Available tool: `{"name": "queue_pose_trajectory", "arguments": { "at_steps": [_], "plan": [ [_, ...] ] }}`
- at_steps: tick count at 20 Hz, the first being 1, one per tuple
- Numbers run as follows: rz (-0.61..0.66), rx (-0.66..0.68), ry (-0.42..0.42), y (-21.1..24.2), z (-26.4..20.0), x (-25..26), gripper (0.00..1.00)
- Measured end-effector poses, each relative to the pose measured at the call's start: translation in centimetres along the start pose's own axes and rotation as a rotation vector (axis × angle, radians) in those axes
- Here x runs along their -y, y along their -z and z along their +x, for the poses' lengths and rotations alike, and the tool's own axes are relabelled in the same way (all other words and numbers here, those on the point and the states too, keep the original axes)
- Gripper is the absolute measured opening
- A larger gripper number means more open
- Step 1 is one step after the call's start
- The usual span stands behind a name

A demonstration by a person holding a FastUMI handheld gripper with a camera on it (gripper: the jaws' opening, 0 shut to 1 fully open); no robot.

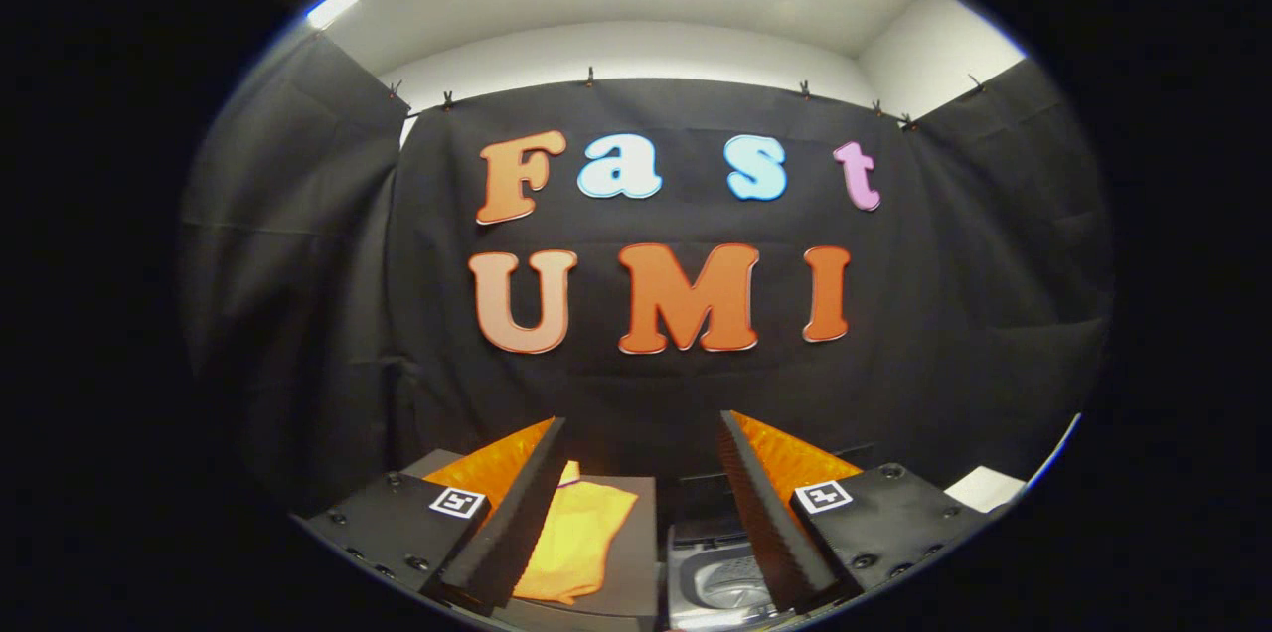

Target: Put the clothes into the washing machine and then close the washing machine lid.

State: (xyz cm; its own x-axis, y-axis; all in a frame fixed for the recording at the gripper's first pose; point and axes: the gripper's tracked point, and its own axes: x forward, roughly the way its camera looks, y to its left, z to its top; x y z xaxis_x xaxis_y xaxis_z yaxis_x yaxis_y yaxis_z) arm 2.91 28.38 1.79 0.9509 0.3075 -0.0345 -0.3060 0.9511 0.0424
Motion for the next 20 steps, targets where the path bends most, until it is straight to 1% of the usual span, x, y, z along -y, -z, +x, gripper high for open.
{"name": "queue_pose_trajectory", "arguments": {
  "at_steps": [4, 6, 9, 10, 13, 15, 20],
  "plan": [
    [-0.011, -0.083, -0.044, 3.9, 4.3, -5.0, 0.97],
    [0.014, -0.161, -0.066, 7.0, 6.3, -7.2, 0.98],
    [0.058, -0.275, -0.070, 11.8, 8.4, -9.0, 0.98],
    [0.069, -0.298, -0.075, 12.6, 9.1, -9.8, 0.98],
    [0.064, -0.391, -0.078, 16.4, 10.4, -11.5, 1.00],
    [0.050, -0.443, -0.085, 18.5, 11.0, -12.8, 0.99],
    [-0.009, -0.518, -0.092, 21.4, 11.6, -14.5, 0.98]
  ]
}}
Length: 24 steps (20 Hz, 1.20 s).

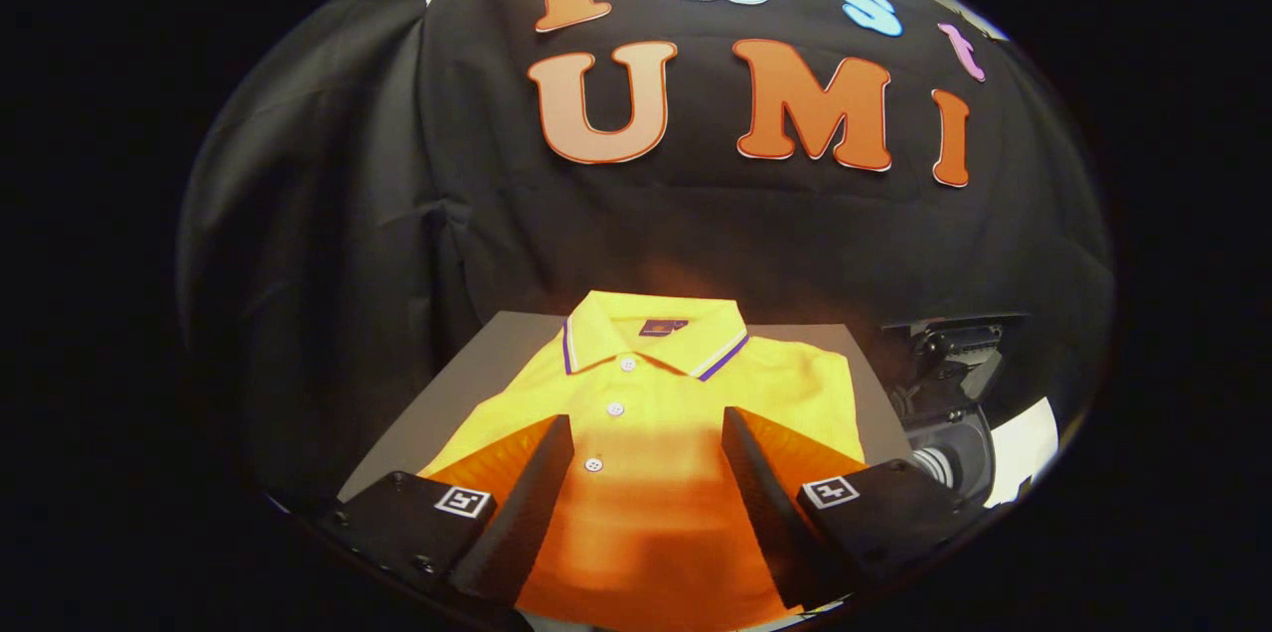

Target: Put the clothes into the washing machine and then close the washing machine lid.

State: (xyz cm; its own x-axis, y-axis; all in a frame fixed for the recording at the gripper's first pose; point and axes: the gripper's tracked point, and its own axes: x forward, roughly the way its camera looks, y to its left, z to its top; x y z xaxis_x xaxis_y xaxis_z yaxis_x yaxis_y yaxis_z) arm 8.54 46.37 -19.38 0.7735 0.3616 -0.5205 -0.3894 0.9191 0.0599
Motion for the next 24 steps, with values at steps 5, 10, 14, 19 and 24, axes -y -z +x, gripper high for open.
{"name": "queue_pose_trajectory", "arguments": {
  "at_steps": [5, 10, 14, 19, 24],
  "plan": [
    [-0.124, -0.083, 0.014, 2.5, 1.6, -0.1, 0.99],
    [-0.117, -0.102, -0.058, 2.6, 1.3, 0.2, 0.94],
    [-0.145, -0.092, -0.088, 2.6, 1.1, 0.8, 0.68],
    [-0.161, -0.094, -0.110, 3.1, -0.3, 1.0, 0.31],
    [-0.114, 0.005, -0.138, 2.5, -0.6, 1.0, 0.08]
  ]
}}
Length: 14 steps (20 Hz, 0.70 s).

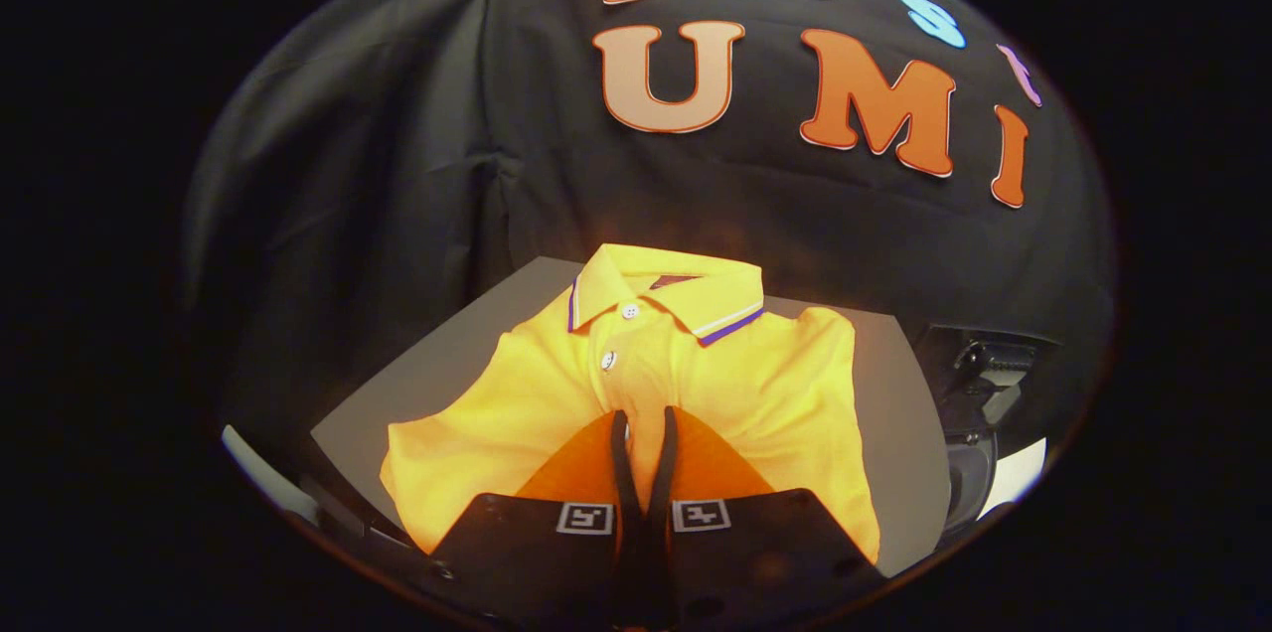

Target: Put the clothes into the washing machine and then close the washing machine lid.

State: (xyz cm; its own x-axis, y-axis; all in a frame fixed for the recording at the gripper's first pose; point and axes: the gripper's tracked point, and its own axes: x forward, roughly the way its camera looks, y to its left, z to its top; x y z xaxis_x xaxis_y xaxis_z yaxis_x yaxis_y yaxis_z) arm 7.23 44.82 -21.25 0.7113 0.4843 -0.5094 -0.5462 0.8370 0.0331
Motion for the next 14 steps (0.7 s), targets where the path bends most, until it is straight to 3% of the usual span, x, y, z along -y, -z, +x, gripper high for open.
{"name": "queue_pose_trajectory", "arguments": {
  "at_steps": [9, 14],
  "plan": [
    [0.082, 0.330, -0.054, -6.1, -5.5, -0.2, 0.08],
    [0.104, 0.421, -0.059, -9.5, -11.2, 2.0, 0.08]
  ]
}}
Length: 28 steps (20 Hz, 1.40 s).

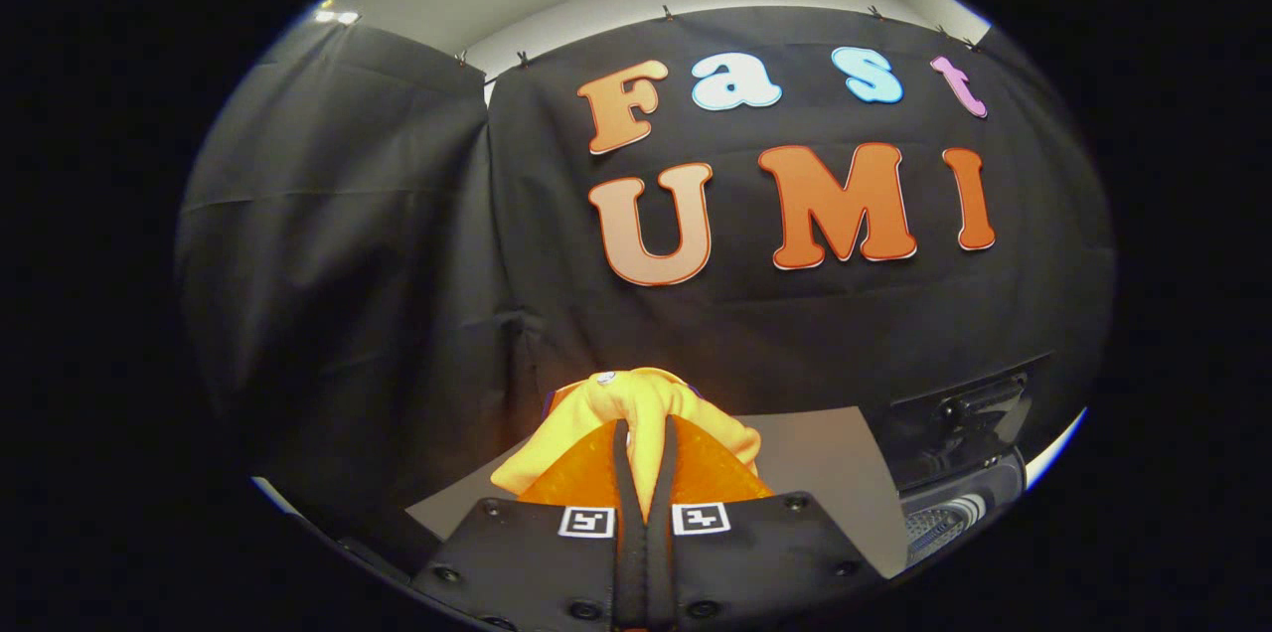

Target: Put the clothes into the washing machine and then close the washing machine lid.

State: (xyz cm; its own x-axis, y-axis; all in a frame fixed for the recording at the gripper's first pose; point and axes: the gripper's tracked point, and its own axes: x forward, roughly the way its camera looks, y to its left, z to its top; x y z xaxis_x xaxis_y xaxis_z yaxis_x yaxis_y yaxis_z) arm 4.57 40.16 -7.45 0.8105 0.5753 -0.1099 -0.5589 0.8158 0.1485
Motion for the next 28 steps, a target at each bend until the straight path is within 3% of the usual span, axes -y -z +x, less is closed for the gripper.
{"name": "queue_pose_trajectory", "arguments": {
  "at_steps": [7, 11, 15, 21, 28],
  "plan": [
    [-0.002, 0.105, 0.017, -6.4, -5.3, 7.1, 0.08],
    [-0.002, 0.158, 0.047, -9.7, -7.8, 14.0, 0.07],
    [0.006, 0.190, 0.100, -10.3, -9.7, 21.5, 0.07],
    [-0.023, 0.175, 0.187, -9.0, -12.9, 31.4, 0.07],
    [0.002, 0.069, 0.201, -2.7, -13.0, 38.8, 0.07]
  ]
}}
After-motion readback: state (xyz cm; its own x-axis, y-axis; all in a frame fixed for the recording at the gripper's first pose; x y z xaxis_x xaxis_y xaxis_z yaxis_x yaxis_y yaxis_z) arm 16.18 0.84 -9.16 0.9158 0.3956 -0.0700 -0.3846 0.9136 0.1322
